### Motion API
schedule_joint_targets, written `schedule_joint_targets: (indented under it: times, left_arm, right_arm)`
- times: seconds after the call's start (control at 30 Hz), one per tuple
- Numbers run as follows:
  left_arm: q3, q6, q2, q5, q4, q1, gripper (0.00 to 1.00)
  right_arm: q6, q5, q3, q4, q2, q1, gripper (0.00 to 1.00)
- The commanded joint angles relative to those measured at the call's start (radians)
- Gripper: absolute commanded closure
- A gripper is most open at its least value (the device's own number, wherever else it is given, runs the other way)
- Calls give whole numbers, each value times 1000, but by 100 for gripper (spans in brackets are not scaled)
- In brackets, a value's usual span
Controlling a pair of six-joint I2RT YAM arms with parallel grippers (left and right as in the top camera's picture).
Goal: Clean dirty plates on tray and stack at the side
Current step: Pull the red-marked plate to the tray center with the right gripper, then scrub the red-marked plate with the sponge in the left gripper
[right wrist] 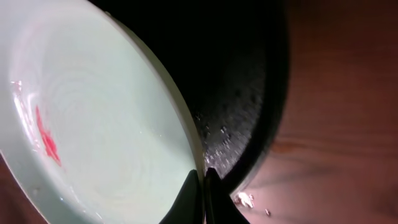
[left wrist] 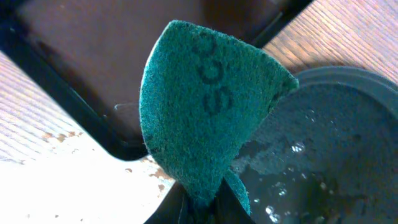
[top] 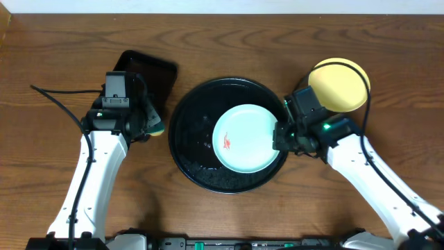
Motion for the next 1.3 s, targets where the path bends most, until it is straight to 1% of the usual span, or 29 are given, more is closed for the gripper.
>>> schedule_joint_targets:
  times: [0.0, 0.1, 0.2, 0.27, 0.43, 0.6, 0.7, 0.83, 0.97, 1.1, 1.27]
  left_arm:
    - [-10, 7, 6, 55, -1, 1, 93]
    - [-10, 8, 6, 89, -1, 1, 93]
    - [-10, 8, 6, 95, -11, 1, 93]
    - [-12, 7, 6, 95, -16, 1, 93]
    - [-24, 7, 6, 95, -19, 1, 93]
    - [-33, 7, 6, 122, -18, -27, 92]
    - [-34, 7, 6, 163, -3, -63, 93]
    - [-34, 2, 6, 169, 11, -121, 93]
    - [-34, -42, 6, 169, 21, -177, 93]
    - [-34, -47, 6, 169, 66, -230, 93]
    - [-36, -100, 6, 169, 106, -267, 93]
  right_arm:
    - [-61, -18, 13, 54, 91, 32, 99]
    - [-111, -47, 13, 119, 175, 50, 99]
    - [-122, -59, 13, 159, 255, 58, 99]
    - [-129, -66, 13, 171, 290, 58, 99]
    - [-203, -132, 13, 215, 354, 58, 99]
    - [-202, -127, 13, 241, 372, 56, 99]
    - [-195, -127, 14, 288, 372, 47, 99]
    - [-152, -128, 14, 360, 372, 22, 99]
    - [-153, -128, 14, 412, 372, 3, 99]
    - [-151, -108, 14, 424, 376, 3, 99]
    - [-149, -74, 14, 431, 391, 8, 99]
